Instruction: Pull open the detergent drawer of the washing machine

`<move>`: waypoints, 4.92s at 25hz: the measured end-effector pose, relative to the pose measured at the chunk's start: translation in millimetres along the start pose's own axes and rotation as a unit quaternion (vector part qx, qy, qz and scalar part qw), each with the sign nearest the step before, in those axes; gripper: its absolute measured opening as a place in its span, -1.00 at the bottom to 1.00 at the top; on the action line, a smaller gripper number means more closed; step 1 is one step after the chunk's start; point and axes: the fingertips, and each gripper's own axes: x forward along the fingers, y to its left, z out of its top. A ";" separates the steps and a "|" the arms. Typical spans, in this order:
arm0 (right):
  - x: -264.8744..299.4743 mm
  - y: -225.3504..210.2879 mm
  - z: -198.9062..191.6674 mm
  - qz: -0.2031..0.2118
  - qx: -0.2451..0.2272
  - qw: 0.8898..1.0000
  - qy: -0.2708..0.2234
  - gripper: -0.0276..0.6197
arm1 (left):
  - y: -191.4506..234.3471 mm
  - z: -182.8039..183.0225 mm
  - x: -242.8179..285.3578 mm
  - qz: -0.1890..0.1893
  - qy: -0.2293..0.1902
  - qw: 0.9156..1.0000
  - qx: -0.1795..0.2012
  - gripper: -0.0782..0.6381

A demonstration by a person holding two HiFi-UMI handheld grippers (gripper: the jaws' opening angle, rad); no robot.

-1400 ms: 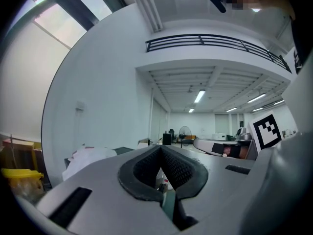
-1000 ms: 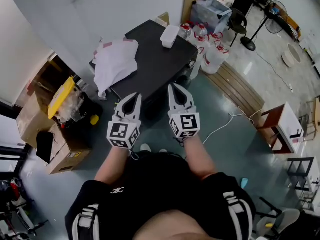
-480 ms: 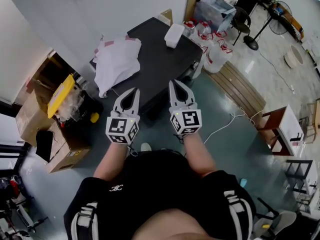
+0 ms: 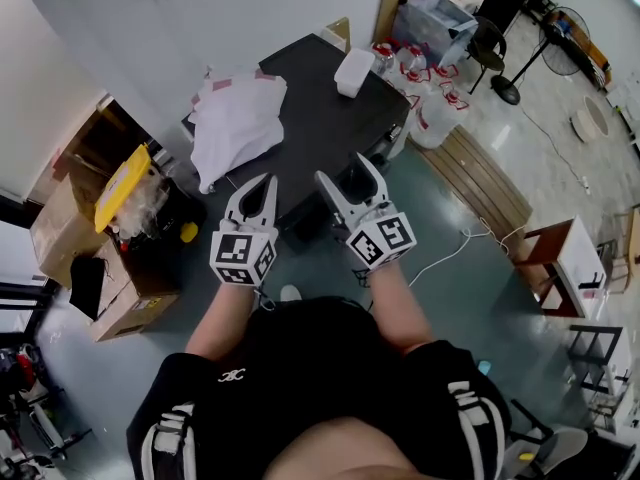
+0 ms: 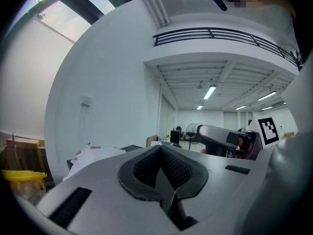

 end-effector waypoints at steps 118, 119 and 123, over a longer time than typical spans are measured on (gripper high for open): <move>-147.2 -56.5 -316.6 0.138 0.610 0.776 0.074 -0.33 | 21.1 -185.9 -69.0 0.074 0.113 0.989 -0.051 -0.78; -153.1 -55.7 -314.9 0.135 0.612 0.776 0.075 -0.33 | 16.2 -183.9 -68.6 0.070 0.113 0.990 -0.051 -0.78; -178.3 -53.9 -310.0 0.119 0.621 0.771 0.069 -0.33 | 0.0 -180.4 -68.3 0.052 0.118 0.991 -0.046 -0.78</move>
